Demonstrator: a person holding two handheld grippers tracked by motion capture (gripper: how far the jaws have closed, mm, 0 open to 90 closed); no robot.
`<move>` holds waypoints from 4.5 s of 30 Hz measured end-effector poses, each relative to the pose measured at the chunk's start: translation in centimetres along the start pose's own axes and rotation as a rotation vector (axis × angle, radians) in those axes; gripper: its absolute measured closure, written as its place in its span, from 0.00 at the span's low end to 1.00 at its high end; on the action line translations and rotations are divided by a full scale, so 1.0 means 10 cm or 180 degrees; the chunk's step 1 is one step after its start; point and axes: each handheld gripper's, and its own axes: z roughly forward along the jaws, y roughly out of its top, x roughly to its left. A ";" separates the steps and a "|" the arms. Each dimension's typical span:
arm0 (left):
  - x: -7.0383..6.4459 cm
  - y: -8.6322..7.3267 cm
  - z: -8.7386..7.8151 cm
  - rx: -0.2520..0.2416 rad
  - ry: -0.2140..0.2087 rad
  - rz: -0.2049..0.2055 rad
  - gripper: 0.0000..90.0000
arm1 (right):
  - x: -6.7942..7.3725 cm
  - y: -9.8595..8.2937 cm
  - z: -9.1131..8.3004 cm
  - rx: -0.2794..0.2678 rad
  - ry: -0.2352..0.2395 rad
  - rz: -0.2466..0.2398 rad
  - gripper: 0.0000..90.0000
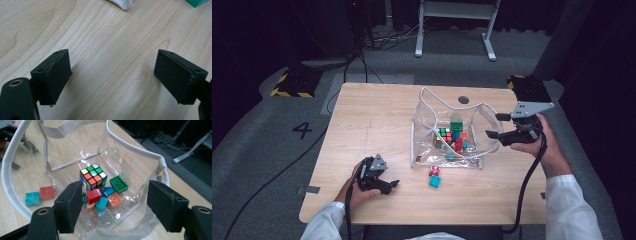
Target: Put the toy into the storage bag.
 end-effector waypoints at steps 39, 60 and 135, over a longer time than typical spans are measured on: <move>0.00 0.00 0.00 0.0000 0.0000 0.0000 0.16 | 0.46 -1.23 0.02 0.0113 -0.0030 0.0162 0.30; 0.00 0.00 0.00 0.0000 0.0002 -0.0001 0.16 | 0.93 -1.52 0.53 0.0215 0.0563 0.0091 0.28; 0.00 0.00 0.00 0.0004 -0.0003 0.0013 0.16 | 1.67 -0.86 1.47 0.0090 0.1025 -0.0176 0.66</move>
